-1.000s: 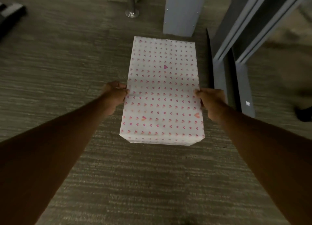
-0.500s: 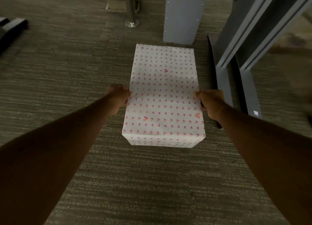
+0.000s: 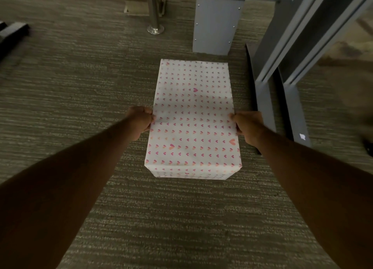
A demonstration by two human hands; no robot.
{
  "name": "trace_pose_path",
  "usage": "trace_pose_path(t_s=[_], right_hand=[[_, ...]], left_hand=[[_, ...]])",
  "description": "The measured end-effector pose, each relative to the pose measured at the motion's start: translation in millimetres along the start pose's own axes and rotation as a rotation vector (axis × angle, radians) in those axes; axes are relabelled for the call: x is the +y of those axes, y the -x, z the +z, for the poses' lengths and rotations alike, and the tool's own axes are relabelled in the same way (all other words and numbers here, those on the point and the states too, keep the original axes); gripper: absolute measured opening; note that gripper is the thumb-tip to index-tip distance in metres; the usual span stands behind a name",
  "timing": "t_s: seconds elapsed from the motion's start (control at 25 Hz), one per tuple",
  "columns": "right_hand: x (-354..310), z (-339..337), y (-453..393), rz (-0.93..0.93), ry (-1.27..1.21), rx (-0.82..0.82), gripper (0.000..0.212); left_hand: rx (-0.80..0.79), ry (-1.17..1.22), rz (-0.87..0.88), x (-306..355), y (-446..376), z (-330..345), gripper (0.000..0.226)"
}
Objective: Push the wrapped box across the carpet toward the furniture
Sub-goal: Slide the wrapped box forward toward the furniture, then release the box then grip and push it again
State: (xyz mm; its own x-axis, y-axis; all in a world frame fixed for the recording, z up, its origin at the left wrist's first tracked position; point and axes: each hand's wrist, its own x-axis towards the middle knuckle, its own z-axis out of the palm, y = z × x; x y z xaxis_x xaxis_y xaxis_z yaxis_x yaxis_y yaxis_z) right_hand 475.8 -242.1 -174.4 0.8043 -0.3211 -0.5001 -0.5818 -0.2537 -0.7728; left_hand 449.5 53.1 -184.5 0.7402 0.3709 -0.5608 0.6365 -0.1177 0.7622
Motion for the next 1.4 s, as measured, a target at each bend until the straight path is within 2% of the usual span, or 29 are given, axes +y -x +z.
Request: trace_pose_path(t_s=[0.08,0.24,0.32,0.44,0.6,0.76,0.92,1.4], right_hand=[[1.4,2.1,-0.5,0.002,0.021,0.003,0.056],[4.0,4.5,1.1,-0.085,0.129,0.040,0.012],[4.8,4.9,5.6,-0.135,0.212,0.033,0.024],[2.6,9.0,14.4,-0.311,0.522,0.052,0.069],[-12.8,11.9,29.8,-0.660,0.885,0.143,0.089],[-28.5,9.9,35.6,-0.813,1.022,0.119,0.104],[-37.9,8.8,36.9,-0.897,1.075,0.128,0.110],[-42.6,2.0,36.8,-0.907,1.115,0.127,0.110]], left_hand=[[0.007,-0.027,0.004,-1.7,-0.2,-0.7,0.012],[-0.005,-0.140,0.029,0.3,1.3,-1.9,0.018],[0.085,-0.288,0.114,1.8,10.2,0.4,0.021],[0.291,-0.656,0.418,0.2,25.6,8.3,0.057],[0.333,-0.904,0.667,14.8,35.4,14.2,0.091],[0.339,-1.011,0.819,31.5,42.3,17.2,0.105],[0.326,-1.050,0.876,46.0,48.4,21.3,0.110],[0.300,-1.114,0.880,49.5,54.2,25.5,0.109]])
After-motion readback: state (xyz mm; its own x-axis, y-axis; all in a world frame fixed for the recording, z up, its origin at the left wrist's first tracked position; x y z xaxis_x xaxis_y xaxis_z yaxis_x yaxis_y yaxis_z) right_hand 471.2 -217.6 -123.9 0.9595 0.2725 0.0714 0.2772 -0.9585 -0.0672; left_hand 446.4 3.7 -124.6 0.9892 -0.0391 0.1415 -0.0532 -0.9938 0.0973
